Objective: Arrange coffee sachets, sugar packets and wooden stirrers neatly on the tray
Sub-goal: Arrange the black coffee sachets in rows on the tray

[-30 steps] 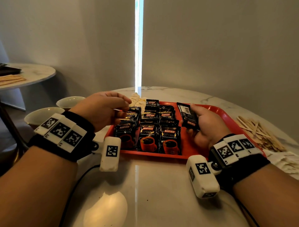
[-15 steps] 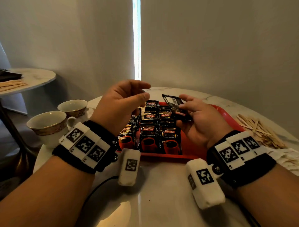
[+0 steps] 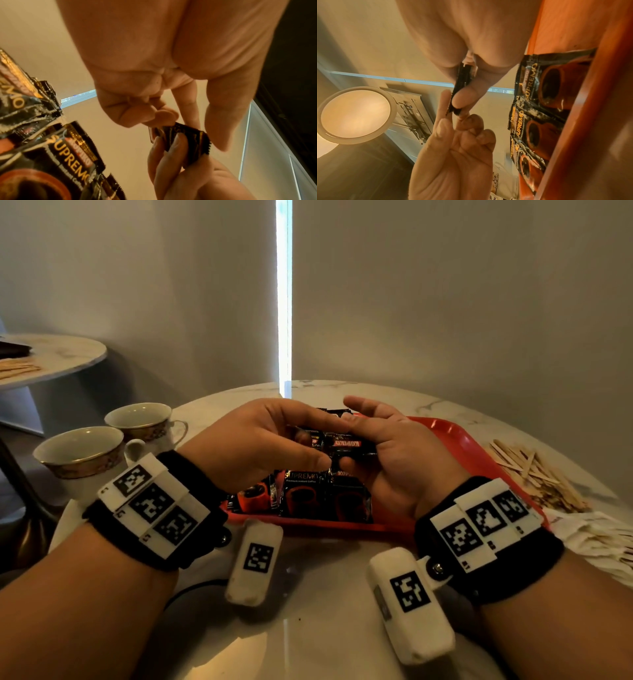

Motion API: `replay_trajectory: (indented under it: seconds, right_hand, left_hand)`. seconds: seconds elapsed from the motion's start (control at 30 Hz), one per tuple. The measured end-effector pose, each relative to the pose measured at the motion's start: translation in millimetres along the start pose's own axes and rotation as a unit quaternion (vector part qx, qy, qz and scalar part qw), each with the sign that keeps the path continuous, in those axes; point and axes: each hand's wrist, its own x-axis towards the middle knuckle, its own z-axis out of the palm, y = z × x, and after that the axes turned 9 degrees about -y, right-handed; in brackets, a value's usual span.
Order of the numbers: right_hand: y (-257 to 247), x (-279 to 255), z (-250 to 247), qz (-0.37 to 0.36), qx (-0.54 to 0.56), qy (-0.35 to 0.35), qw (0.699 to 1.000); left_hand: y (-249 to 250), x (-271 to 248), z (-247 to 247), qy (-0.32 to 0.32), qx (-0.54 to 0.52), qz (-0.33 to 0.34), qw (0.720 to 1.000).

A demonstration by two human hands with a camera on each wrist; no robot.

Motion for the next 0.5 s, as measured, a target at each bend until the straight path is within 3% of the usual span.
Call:
replay_trajectory:
  seconds: [0.5]
  right_hand:
    - [2.1, 2.8, 1.2, 0.038, 0.044, -0.028, 0.998]
  left_hand:
    - [7.9, -0.5, 7.0, 0.102, 0.017, 0.016, 0.994]
